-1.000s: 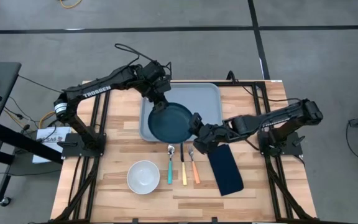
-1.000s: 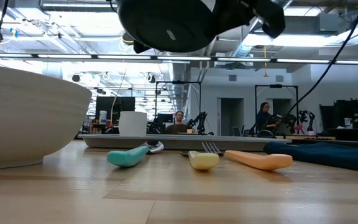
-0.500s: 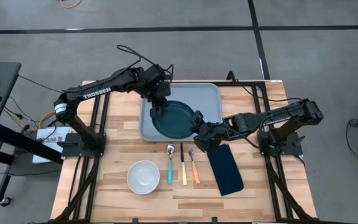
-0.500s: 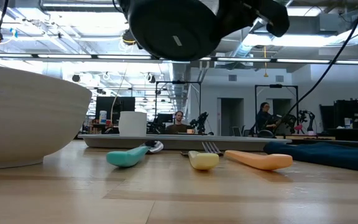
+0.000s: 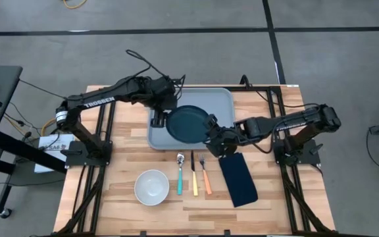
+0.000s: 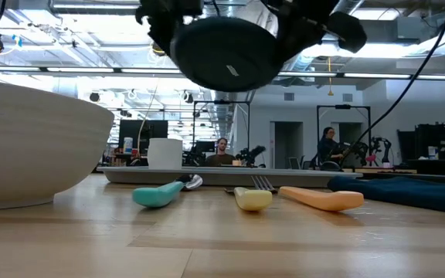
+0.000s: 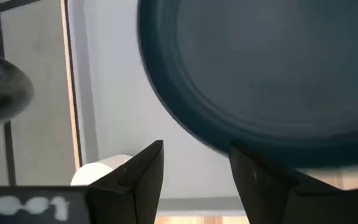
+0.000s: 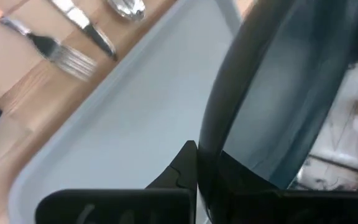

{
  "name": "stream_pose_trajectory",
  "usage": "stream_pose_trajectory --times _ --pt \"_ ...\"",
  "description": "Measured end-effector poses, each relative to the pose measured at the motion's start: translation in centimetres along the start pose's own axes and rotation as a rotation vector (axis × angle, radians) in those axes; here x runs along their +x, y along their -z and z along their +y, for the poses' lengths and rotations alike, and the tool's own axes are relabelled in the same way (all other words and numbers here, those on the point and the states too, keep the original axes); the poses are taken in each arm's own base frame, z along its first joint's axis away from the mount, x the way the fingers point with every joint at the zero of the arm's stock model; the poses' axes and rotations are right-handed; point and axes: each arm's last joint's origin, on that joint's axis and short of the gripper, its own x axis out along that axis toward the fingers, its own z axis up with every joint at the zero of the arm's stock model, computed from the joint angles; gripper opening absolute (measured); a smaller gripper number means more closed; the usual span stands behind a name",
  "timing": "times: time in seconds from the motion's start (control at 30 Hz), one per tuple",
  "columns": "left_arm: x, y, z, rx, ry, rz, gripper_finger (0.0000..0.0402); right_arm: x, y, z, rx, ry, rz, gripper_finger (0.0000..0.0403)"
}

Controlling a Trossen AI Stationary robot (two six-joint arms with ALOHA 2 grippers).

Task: Set up tray
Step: Put the black plate on the gray tray below the white mug

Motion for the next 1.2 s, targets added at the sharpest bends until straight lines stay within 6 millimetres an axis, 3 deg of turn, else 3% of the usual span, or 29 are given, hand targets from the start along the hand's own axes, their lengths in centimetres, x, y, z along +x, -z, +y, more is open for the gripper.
stream_pose_trajectory --times 0.23,0.47,0.77,0.9,1.2 --pt "-2.3 0.9 -1.9 0.014 0.105 -0.031 0.0156 -0.1 0.3 0.2 0.017 -0.011 0.033 0.0000" --pt "-3.1 -0.2 -4.1 0.073 0.134 -0.120 0.0147 -0.2 0.0 0.5 -0.001 -0.028 0.021 0.0000" --pt "-1.4 -2.9 -7.3 0.259 0.076 -0.132 0.0147 -0.2 -0.1 0.6 0.011 -0.043 0.003 0.0000" --pt "-0.5 -3.3 -7.6 0.278 0.054 -0.104 0.0146 -0.2 -0.1 0.6 0.011 -0.045 0.004 0.0000" --pt "-0.5 -3.5 -7.4 0.292 0.045 -0.129 0.0140 -0.2 -0.1 0.6 0.017 -0.045 0.005 0.0001"
